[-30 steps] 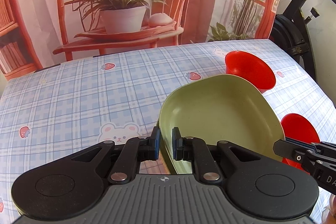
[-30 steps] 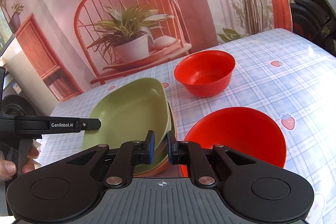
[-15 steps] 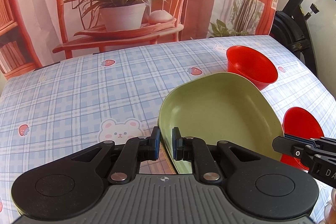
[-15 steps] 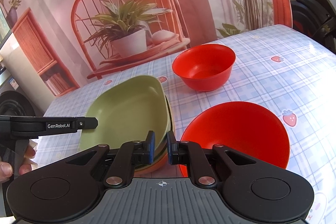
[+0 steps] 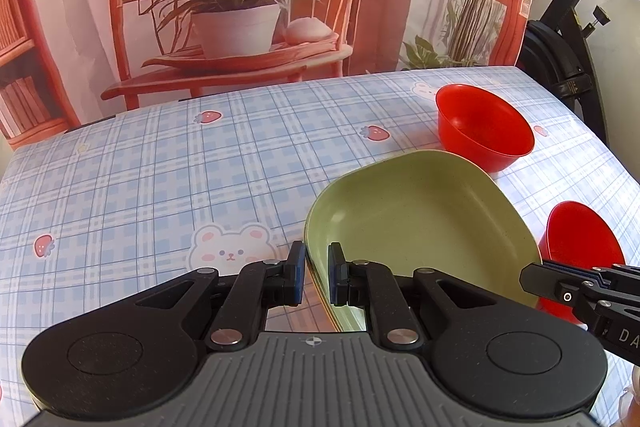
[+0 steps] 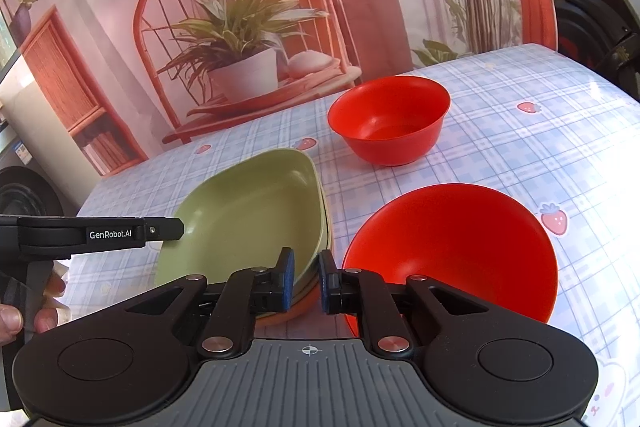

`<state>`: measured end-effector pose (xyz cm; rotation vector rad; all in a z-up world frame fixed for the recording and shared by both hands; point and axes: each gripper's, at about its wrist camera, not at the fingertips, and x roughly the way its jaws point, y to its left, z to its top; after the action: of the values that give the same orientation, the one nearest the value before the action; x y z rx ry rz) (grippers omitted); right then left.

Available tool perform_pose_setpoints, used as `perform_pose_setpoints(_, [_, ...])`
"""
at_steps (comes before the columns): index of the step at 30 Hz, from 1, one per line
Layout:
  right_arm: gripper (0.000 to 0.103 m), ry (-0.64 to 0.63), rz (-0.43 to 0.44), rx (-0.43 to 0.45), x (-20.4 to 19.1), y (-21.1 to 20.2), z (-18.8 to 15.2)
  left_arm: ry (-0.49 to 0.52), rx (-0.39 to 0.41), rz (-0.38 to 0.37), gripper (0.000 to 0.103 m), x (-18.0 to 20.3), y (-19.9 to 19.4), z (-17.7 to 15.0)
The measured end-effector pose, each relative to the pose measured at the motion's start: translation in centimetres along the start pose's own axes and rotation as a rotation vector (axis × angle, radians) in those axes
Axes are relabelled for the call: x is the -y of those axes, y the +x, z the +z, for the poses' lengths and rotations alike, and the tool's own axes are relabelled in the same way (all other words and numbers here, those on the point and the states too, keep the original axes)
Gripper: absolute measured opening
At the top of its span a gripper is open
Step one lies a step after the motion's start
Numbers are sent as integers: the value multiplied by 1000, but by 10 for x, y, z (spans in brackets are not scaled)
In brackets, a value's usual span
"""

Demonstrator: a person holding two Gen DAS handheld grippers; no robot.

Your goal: Organize plates and bowls

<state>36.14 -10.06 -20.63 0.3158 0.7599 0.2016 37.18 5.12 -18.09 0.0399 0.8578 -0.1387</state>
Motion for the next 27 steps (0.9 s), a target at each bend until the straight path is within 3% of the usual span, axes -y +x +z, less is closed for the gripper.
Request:
perform_pose_setpoints(18, [16, -10, -11, 12, 2, -5, 3, -40, 9, -9, 13, 0, -6, -4])
perform_pose_setpoints(27, [3, 16, -9, 9, 9, -2, 4, -61, 0, -14, 13, 0, -5, -8])
